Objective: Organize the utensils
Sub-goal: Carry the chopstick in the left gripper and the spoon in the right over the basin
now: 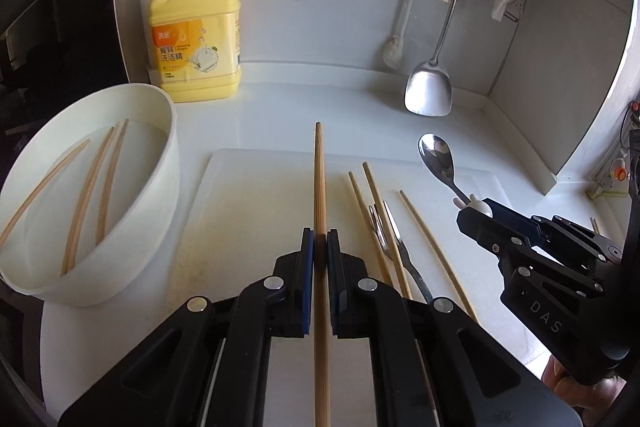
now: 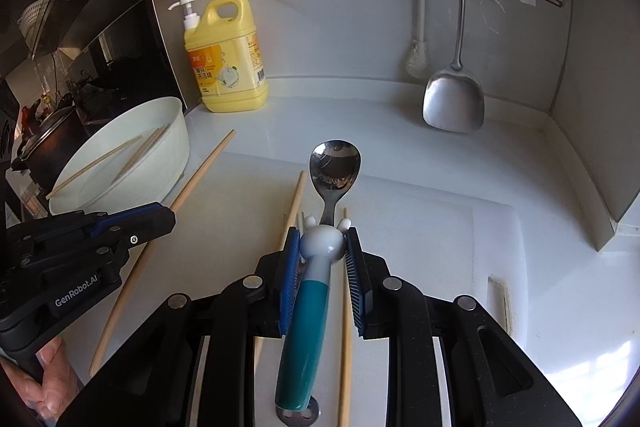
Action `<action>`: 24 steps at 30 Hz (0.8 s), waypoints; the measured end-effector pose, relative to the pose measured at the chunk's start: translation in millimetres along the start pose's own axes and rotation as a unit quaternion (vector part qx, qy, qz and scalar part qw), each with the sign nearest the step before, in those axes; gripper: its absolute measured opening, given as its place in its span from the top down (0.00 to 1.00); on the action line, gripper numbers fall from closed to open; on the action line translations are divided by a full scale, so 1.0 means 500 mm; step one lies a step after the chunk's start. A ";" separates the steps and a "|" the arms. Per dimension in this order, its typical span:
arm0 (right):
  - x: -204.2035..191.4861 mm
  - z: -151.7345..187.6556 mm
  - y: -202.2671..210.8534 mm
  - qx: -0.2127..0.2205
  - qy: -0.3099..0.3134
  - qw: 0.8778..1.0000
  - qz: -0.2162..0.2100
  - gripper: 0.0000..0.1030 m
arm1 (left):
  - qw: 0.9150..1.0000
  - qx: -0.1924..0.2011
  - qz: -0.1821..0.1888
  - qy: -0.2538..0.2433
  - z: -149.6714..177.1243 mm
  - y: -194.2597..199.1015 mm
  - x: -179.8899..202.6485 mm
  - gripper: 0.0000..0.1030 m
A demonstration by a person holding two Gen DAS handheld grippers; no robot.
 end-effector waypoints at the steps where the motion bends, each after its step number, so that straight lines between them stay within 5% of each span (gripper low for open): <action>1: -0.013 -0.006 0.002 0.000 0.003 1.000 -0.005 0.79 | 1.000 0.002 -0.003 0.003 -0.004 0.007 -0.010 0.93; 12: -0.236 -0.098 -0.023 0.022 0.030 0.998 -0.044 0.79 | 0.998 0.041 -0.040 0.032 -0.049 0.091 -0.235 0.93; 24: -0.485 -0.149 -0.171 0.012 0.002 0.998 -0.056 0.78 | 0.999 0.015 -0.043 0.013 -0.043 0.055 -0.501 0.93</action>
Point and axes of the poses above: each gripper's, at about its wrist camera, not at the fingertips, and y roughly against the way its jaws point, x to its right, z to its underside, the point moved 7 cm from there along -y, roughly the way its jaws point, and after that the axes turned 9 degrees about -y, right-handed, at the moved point
